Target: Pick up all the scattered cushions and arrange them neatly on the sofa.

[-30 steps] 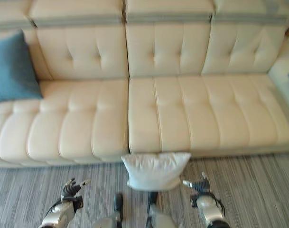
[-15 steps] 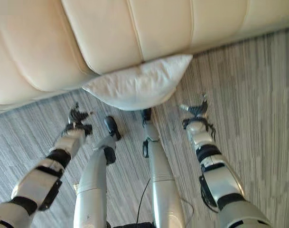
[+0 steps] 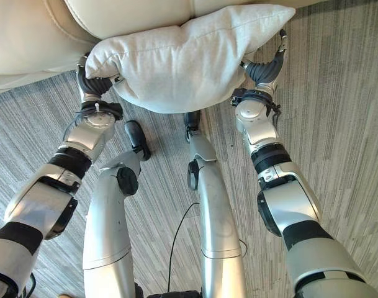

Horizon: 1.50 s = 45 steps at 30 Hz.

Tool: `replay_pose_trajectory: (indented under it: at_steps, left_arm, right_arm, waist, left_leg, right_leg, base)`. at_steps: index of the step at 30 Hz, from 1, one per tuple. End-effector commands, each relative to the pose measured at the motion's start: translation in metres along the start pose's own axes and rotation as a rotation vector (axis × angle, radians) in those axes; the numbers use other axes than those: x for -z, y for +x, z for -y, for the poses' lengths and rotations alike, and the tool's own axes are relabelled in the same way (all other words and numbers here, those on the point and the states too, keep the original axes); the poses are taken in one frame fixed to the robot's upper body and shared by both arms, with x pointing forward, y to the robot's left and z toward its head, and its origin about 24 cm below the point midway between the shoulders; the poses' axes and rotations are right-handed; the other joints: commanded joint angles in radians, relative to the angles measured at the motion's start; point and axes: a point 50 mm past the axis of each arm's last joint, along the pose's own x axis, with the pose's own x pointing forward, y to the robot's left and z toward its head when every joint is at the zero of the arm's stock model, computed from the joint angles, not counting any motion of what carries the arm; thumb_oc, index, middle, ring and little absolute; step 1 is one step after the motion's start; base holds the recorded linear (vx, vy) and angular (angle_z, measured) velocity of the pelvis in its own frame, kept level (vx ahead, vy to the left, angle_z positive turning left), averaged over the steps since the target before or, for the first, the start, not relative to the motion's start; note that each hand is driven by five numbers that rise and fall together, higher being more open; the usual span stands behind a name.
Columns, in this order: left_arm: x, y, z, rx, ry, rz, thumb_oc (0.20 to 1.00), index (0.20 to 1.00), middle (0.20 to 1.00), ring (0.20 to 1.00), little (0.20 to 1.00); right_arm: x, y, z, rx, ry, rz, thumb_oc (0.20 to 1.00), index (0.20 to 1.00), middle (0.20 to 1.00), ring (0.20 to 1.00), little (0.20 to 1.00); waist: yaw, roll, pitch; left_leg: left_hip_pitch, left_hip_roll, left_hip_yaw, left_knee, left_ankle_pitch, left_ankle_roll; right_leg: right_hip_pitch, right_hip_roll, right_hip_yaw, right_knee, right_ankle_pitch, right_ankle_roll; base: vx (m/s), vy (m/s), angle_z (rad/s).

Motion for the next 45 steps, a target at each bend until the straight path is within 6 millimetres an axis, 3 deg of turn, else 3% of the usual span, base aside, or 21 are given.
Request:
replay_pose_trajectory:
  at_steps: [1, 2, 3, 4, 5, 6, 11, 13, 17, 21, 26, 30, 34, 37, 38, 40, 45]
  left_arm:
    - [-0.007, -0.041, 0.06, 0.244, -0.366, -0.051, 0.608, 0.608, 0.608, 0.608, 0.608]
    - [-0.009, -0.045, 0.066, 0.272, -0.452, -0.088, 0.545, 0.545, 0.545, 0.545, 0.545]
    - [-0.01, -0.049, 0.072, 0.302, -0.548, -0.131, 0.391, 0.391, 0.391, 0.391, 0.391]
    - [-0.014, -0.052, 0.076, 0.32, -0.641, -0.155, 0.247, 0.247, 0.247, 0.247, 0.247]
    - [-0.012, -0.057, 0.081, 0.34, -0.711, -0.199, 0.2, 0.2, 0.2, 0.2, 0.2]
    - [-0.009, -0.066, 0.092, 0.367, -0.867, -0.29, 0.2, 0.2, 0.2, 0.2, 0.2]
    - [-0.005, -0.089, 0.113, 0.41, -1.146, -0.453, 0.2, 0.2, 0.2, 0.2, 0.2]
    - [-0.003, -0.096, 0.119, 0.422, -1.204, -0.491, 0.2, 0.2, 0.2, 0.2, 0.2]
    - [0.0, -0.1, 0.117, 0.423, -1.215, -0.487, 0.2, 0.2, 0.2, 0.2, 0.2]
    - [-0.004, -0.1, 0.109, 0.457, -1.148, -0.397, 0.2, 0.2, 0.2, 0.2, 0.2]
    - [0.015, -0.102, 0.083, 0.488, -0.937, -0.276, 0.2, 0.2, 0.2, 0.2, 0.2]
    - [0.027, -0.106, 0.07, 0.514, -0.837, -0.236, 0.2, 0.2, 0.2, 0.2, 0.2]
    - [0.045, -0.116, 0.049, 0.549, -0.687, -0.187, 0.2, 0.2, 0.2, 0.2, 0.2]
    - [0.065, -0.132, 0.032, 0.554, -0.594, -0.193, 0.2, 0.2, 0.2, 0.2, 0.2]
    - [0.065, -0.133, 0.031, 0.554, -0.594, -0.195, 0.2, 0.2, 0.2, 0.2, 0.2]
    - [0.087, -0.151, 0.013, 0.525, -0.547, -0.248, 0.2, 0.2, 0.2, 0.2, 0.2]
    - [0.11, -0.17, -0.011, 0.482, -0.519, -0.33, 0.2, 0.2, 0.2, 0.2, 0.2]
  right_arm:
    - [0.019, -0.049, -0.05, -0.273, 0.464, -0.164, 1.0, 1.0, 1.0, 1.0, 1.0]
    - [0.02, -0.051, -0.053, -0.297, 0.517, -0.187, 1.0, 1.0, 1.0, 1.0, 1.0]
    - [0.02, -0.051, -0.056, -0.322, 0.591, -0.217, 1.0, 1.0, 1.0, 1.0, 1.0]
    - [0.02, -0.052, -0.058, -0.33, 0.678, -0.246, 0.915, 0.915, 0.915, 0.915, 0.915]
    - [0.021, -0.051, -0.057, -0.331, 0.739, -0.263, 0.485, 0.485, 0.485, 0.485, 0.485]
    - [0.025, -0.053, -0.058, -0.322, 0.906, -0.317, 0.2, 0.2, 0.2, 0.2, 0.2]
    - [0.023, -0.059, -0.062, -0.311, 1.181, -0.344, 0.2, 0.2, 0.2, 0.2, 0.2]
    - [0.023, -0.059, -0.061, -0.315, 1.202, -0.338, 0.2, 0.2, 0.2, 0.2, 0.2]
    - [0.017, -0.059, -0.057, -0.346, 1.182, -0.285, 0.2, 0.2, 0.2, 0.2, 0.2]
    - [0.014, -0.062, -0.047, -0.369, 1.176, -0.226, 0.2, 0.2, 0.2, 0.2, 0.2]
    - [0.04, -0.081, -0.025, -0.387, 1.102, -0.243, 0.2, 0.2, 0.2, 0.2, 0.2]
    - [0.059, -0.095, -0.015, -0.392, 1.045, -0.29, 0.2, 0.2, 0.2, 0.2, 0.2]
    - [0.082, -0.114, 0.001, -0.435, 0.875, -0.347, 0.2, 0.2, 0.2, 0.2, 0.2]
    - [0.097, -0.134, 0.017, -0.509, 0.661, -0.365, 0.2, 0.2, 0.2, 0.2, 0.2]
    - [0.097, -0.135, 0.017, -0.509, 0.66, -0.366, 0.2, 0.2, 0.2, 0.2, 0.2]
    - [0.11, -0.152, 0.036, -0.53, 0.497, -0.393, 0.2, 0.2, 0.2, 0.2, 0.2]
    - [0.123, -0.169, 0.059, -0.533, 0.391, -0.44, 0.2, 0.2, 0.2, 0.2, 0.2]
  waist:
    - [-0.017, 0.019, -0.166]
    - [-0.014, 0.017, -0.166]
    - [-0.01, 0.021, -0.167]
    - [-0.007, 0.019, -0.168]
    - [-0.005, 0.02, -0.168]
    - [-0.002, 0.027, -0.171]
    - [-0.007, 0.036, -0.207]
    - [-0.009, 0.039, -0.232]
    - [-0.014, 0.047, -0.291]
    - [-0.014, 0.058, -0.316]
    - [-0.005, 0.055, -0.334]
    - [0.004, 0.053, -0.343]
    - [0.016, 0.044, -0.345]
    - [0.027, 0.031, -0.345]
    - [0.027, 0.031, -0.338]
    - [0.04, 0.019, -0.339]
    - [0.05, 0.014, -0.348]
  left_leg:
    - [-0.059, 0.001, -0.05, 0.07, -0.032, -0.025]
    - [-0.061, -0.001, -0.055, 0.073, -0.033, -0.027]
    - [-0.068, 0.001, -0.059, 0.078, -0.032, -0.026]
    - [-0.069, -0.001, -0.062, 0.08, -0.034, -0.028]
    - [-0.071, -0.001, -0.065, 0.083, -0.033, -0.03]
    - [-0.077, 0.0, -0.069, 0.082, -0.026, -0.033]
    - [-0.08, -0.007, -0.069, 0.049, -0.005, -0.041]
    - [-0.076, -0.011, -0.064, 0.007, 0.007, -0.045]
    - [-0.054, -0.022, -0.053, -0.097, 0.043, -0.05]
    - [0.054, -0.038, -0.05, -0.255, 0.086, -0.058]
    - [0.28, -0.067, -0.056, -0.478, 0.15, -0.075]
    - [0.407, -0.078, -0.055, -0.575, 0.175, -0.08]
    - [0.605, -0.097, -0.055, -0.683, 0.196, -0.081]
    - [0.81, -0.1, -0.049, -0.777, 0.211, -0.08]
    - [0.824, -0.1, -0.049, -0.784, 0.213, -0.08]
    - [1.048, -0.101, -0.035, -0.886, 0.225, -0.074]
    - [1.235, -0.106, -0.032, -0.964, 0.23, -0.072]
  right_leg:
    - [-0.074, -0.02, 0.018, 0.162, -0.193, 0.124]
    - [-0.074, -0.016, 0.017, 0.163, -0.193, 0.126]
    - [-0.075, -0.016, 0.014, 0.159, -0.191, 0.128]
    - [-0.075, -0.014, 0.011, 0.163, -0.193, 0.131]
    - [-0.075, -0.013, 0.008, 0.163, -0.193, 0.133]
    - [-0.075, -0.01, 0.003, 0.155, -0.186, 0.136]
    - [-0.075, -0.009, -0.001, 0.131, -0.167, 0.143]
    - [-0.075, -0.014, -0.001, 0.105, -0.157, 0.145]
    - [-0.063, -0.024, -0.001, 0.028, -0.13, 0.147]
    - [0.039, -0.028, -0.009, -0.096, -0.105, 0.151]
    - [0.257, -0.036, -0.008, -0.289, -0.053, 0.162]
    - [0.375, -0.045, -0.012, -0.368, -0.034, 0.167]
    - [0.559, -0.056, -0.019, -0.46, -0.017, 0.175]
    - [0.763, -0.061, -0.033, -0.541, -0.004, 0.183]
    - [0.776, -0.06, -0.033, -0.546, -0.003, 0.183]
    - [1.007, -0.062, -0.051, -0.64, 0.013, 0.191]
    - [1.205, -0.056, -0.067, -0.707, 0.017, 0.197]
  base:
    - [0.02, -0.019, -0.13]
    - [0.01, -0.014, -0.18]
    - [0.01, -0.023, -0.05]
    - [0.0, 0.0, 0.0]
    - [0.01, 0.004, 0.06]
    - [0.01, 0.014, -0.07]
    - [0.0, 0.017, -0.05]
    - [-0.03, 0.041, 0.03]
    - [-0.04, 0.022, 0.02]
    - [-0.08, 0.014, 0.13]
    - [-0.07, 0.037, 0.15]
    - [-0.04, 0.041, 0.05]
    - [-0.02, 0.062, 0.12]
    - [0.03, 0.063, 0.04]
    - [0.08, 0.077, -0.01]
    - [0.13, 0.094, 0.01]
    - [0.12, 0.085, 0.03]
